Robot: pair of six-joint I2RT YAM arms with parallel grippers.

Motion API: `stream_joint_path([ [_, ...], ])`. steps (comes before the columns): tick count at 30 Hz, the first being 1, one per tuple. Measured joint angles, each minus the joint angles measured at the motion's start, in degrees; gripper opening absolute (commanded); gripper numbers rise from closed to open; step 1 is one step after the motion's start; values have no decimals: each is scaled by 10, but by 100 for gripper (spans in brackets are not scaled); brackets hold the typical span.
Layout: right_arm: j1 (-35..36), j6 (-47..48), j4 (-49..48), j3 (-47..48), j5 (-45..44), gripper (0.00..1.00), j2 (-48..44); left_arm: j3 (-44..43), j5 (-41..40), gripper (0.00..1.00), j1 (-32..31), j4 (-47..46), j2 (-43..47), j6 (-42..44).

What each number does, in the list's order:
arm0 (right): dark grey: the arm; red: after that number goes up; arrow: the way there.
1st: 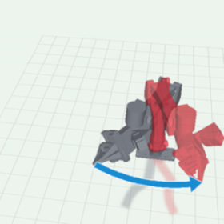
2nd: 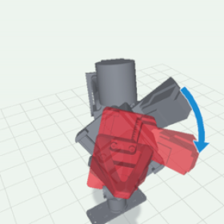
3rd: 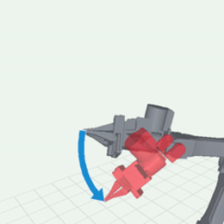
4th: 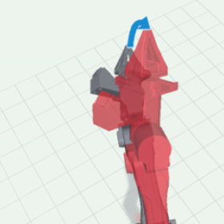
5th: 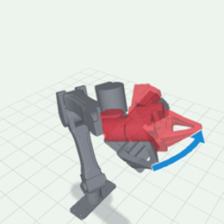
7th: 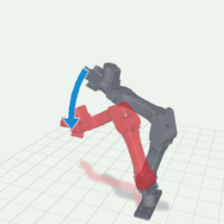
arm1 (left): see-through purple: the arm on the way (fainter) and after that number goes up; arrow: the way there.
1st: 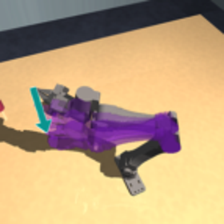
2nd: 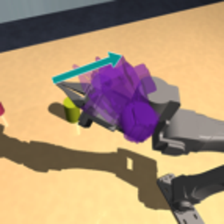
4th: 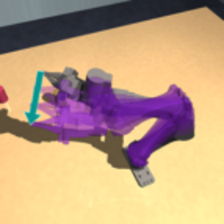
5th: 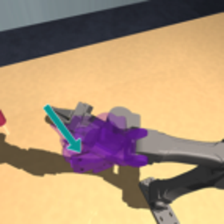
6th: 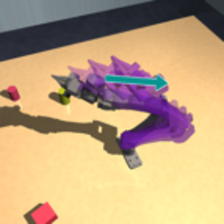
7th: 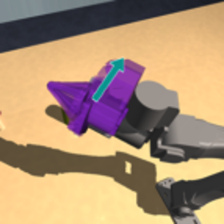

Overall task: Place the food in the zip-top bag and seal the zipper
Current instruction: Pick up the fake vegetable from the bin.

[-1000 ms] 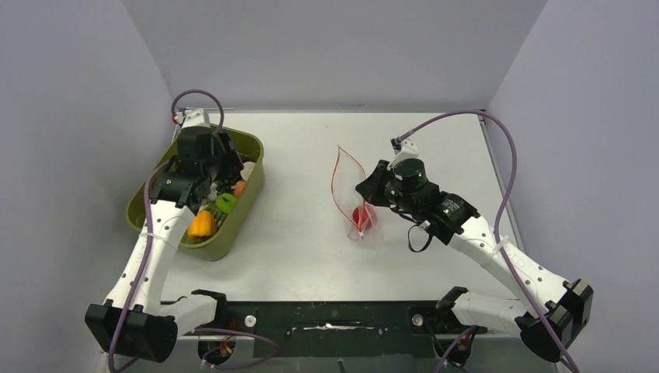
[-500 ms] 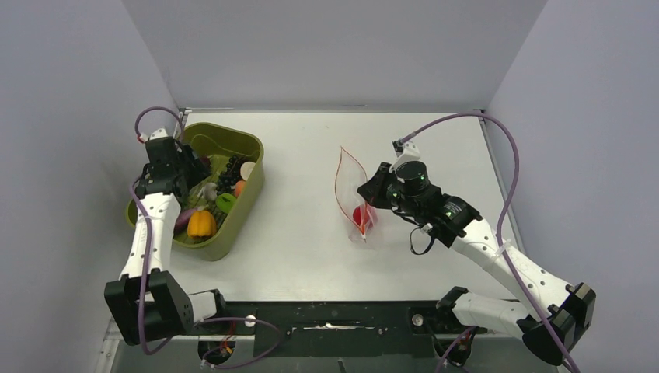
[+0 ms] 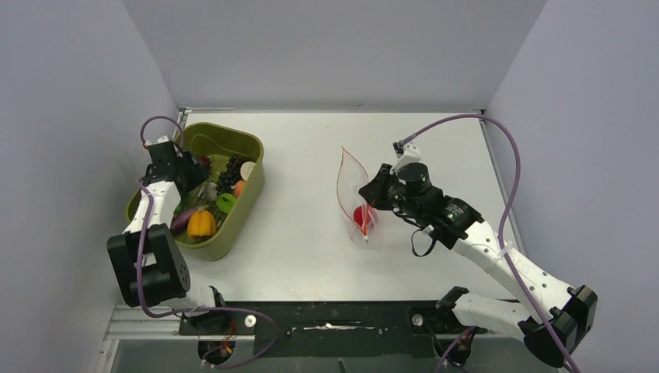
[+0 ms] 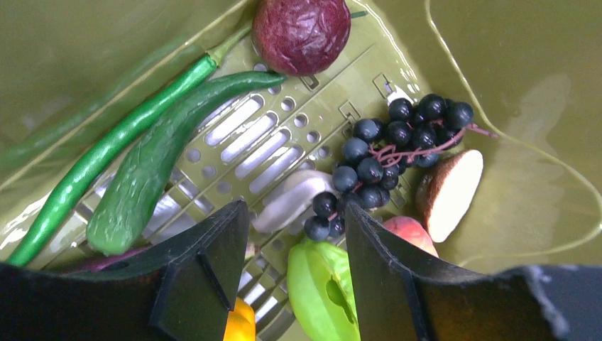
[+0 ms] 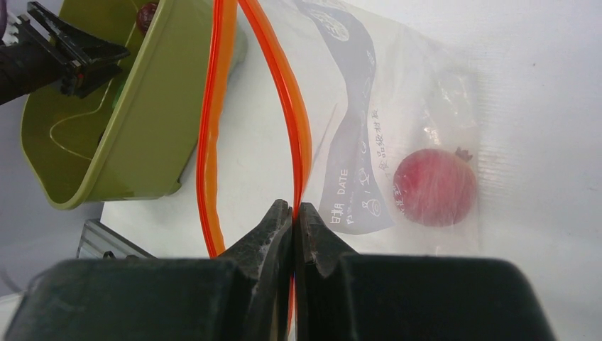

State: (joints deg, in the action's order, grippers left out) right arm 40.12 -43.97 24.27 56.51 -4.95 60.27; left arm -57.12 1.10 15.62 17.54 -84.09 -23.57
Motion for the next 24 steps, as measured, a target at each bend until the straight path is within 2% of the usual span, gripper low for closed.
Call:
stream_joint_path([
  [11,0,7,0,0,0,0,-3,0,42,48,9,-17,-66,25],
  [20,0,11,1,-1,0,0,-7,0,68,22,10,-21,-82,38],
  [24,0,12,3,-1,0,0,-8,0,75,15,10,-24,-82,40],
])
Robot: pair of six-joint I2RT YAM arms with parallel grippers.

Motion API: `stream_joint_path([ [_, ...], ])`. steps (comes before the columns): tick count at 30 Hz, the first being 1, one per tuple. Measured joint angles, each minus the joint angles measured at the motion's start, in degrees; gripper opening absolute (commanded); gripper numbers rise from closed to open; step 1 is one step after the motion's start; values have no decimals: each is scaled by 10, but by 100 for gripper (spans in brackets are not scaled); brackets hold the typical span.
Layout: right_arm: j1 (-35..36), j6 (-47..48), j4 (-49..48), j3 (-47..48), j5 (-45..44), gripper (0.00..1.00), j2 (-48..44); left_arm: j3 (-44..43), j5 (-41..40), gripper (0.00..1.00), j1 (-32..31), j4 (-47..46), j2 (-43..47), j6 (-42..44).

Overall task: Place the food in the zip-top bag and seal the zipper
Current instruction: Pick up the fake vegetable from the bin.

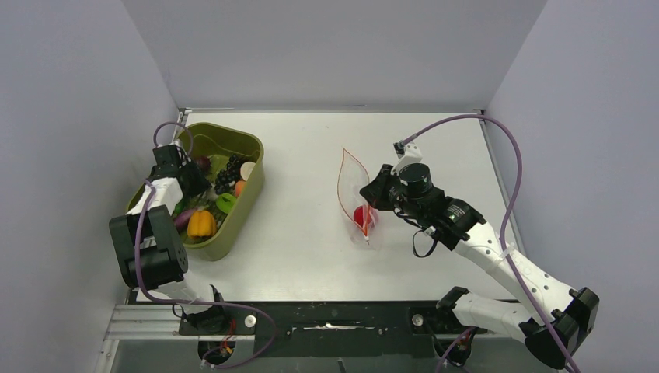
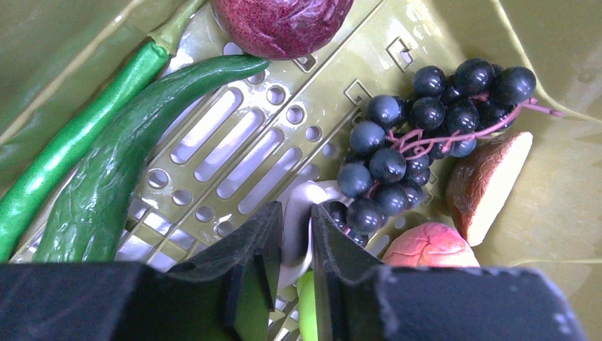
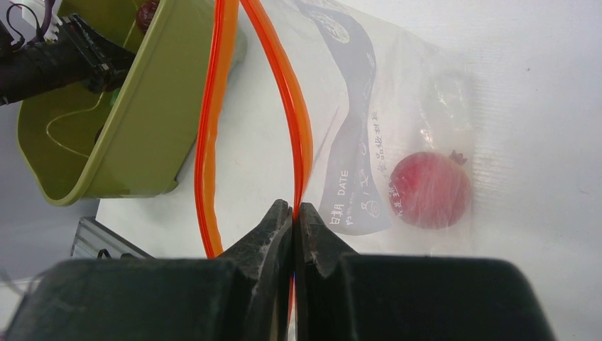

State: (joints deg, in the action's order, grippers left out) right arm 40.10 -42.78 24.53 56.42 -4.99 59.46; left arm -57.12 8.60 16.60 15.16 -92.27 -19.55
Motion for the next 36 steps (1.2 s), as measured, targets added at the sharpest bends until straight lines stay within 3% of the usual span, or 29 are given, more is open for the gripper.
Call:
stream_joint_path([
  [7,0,1,0,0,0,0,0,0,7,4,0,1,3,2],
  [36,0,-20,13,-1,-10,0,-5,-36,-22,2,0,90,197,-47],
])
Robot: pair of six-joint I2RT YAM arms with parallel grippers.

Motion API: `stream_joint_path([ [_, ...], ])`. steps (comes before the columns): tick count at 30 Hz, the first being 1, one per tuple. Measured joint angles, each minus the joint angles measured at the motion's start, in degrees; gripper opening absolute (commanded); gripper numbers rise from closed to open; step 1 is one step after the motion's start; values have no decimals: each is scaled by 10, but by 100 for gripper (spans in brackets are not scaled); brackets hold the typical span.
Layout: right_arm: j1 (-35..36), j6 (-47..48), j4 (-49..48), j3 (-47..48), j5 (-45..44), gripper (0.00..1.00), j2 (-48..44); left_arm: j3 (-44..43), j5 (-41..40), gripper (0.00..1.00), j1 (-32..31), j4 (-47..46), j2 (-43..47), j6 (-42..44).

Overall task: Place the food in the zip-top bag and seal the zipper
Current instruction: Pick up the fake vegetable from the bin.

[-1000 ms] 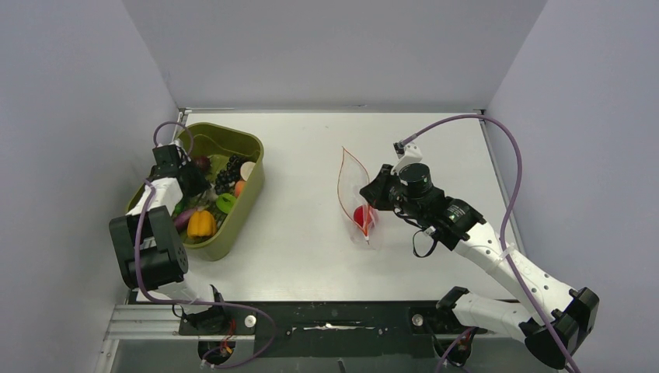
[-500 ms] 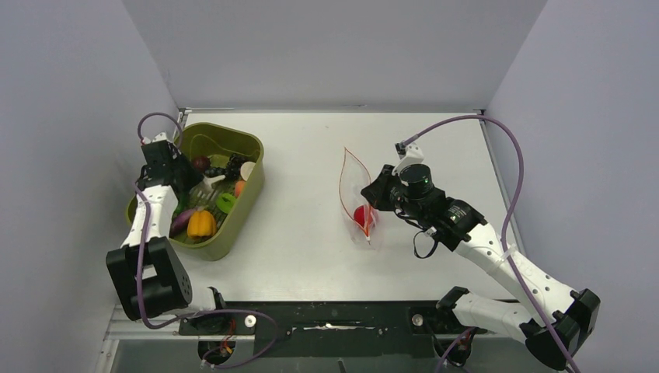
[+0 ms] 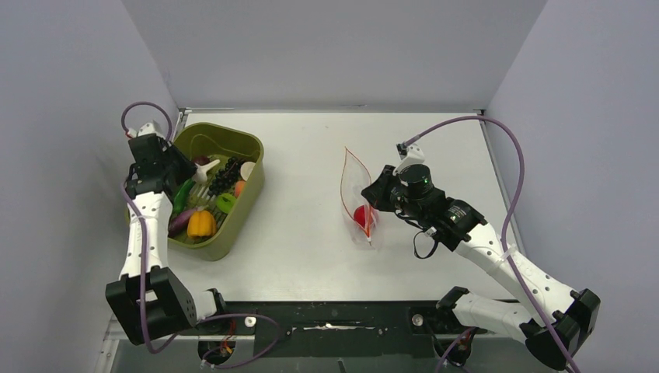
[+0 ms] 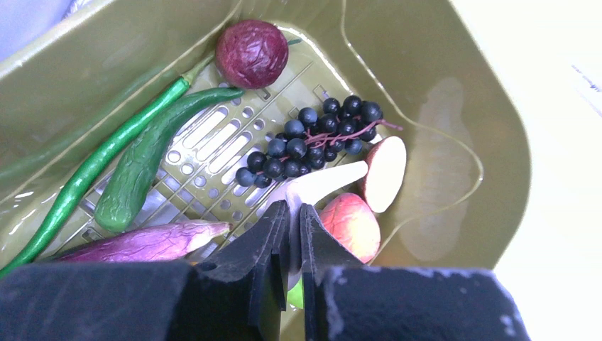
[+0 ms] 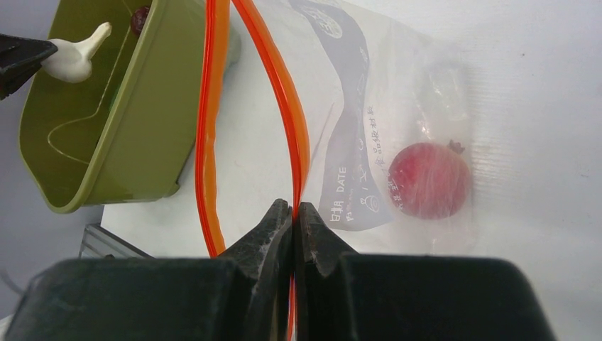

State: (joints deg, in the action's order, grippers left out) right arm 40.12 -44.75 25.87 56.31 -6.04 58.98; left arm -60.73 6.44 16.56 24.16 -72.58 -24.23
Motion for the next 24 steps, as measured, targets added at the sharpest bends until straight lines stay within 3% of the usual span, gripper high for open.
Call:
stream_joint_path([
  [15,0,-37,-10,0,-4,0,20,-37,144,2,-28,22,80,-25],
  [24,0,-52,-30,0,-3,0,41,-10,207,2,-99,4,115,-71],
])
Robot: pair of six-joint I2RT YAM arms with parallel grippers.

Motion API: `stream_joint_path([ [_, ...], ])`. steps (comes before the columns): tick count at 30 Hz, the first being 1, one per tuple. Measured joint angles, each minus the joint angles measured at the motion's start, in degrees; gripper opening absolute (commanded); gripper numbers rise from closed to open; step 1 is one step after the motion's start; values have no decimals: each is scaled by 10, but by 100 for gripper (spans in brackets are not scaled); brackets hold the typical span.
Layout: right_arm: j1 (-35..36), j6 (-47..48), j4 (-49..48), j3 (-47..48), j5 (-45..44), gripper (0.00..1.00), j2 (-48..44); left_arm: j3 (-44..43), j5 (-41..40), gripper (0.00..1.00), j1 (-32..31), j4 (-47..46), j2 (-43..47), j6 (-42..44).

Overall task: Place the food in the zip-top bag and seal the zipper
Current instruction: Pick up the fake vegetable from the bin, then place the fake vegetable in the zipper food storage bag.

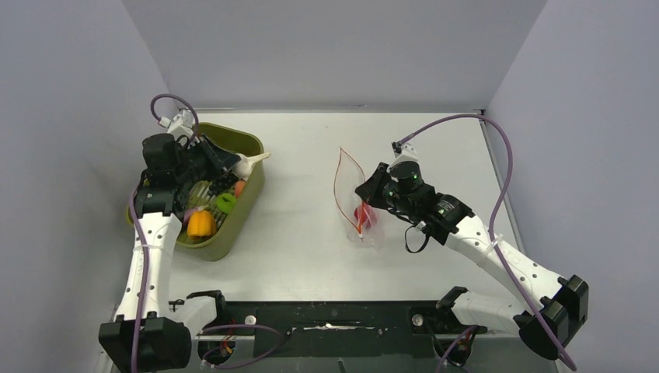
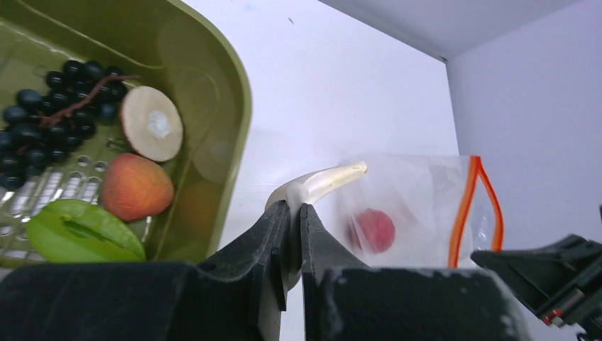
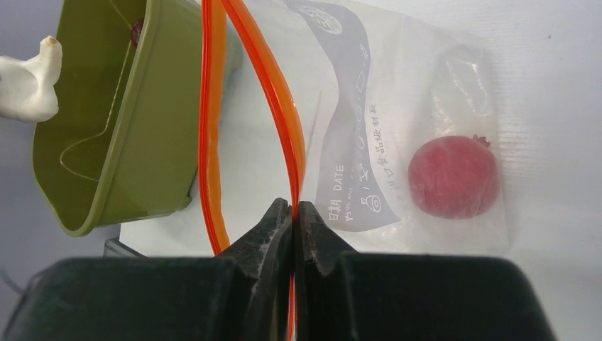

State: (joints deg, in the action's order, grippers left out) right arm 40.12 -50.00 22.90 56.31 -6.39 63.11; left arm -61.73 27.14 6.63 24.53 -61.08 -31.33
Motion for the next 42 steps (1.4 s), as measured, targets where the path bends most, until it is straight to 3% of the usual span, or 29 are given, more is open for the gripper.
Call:
stream_joint_path([
  [25,0,-24,-26,2,5,0,14,54,81,2,-174,-162,36,-105],
  [42,0,18,-35,5,62,0,19,57,136,2,-285,-218,-13,-19],
])
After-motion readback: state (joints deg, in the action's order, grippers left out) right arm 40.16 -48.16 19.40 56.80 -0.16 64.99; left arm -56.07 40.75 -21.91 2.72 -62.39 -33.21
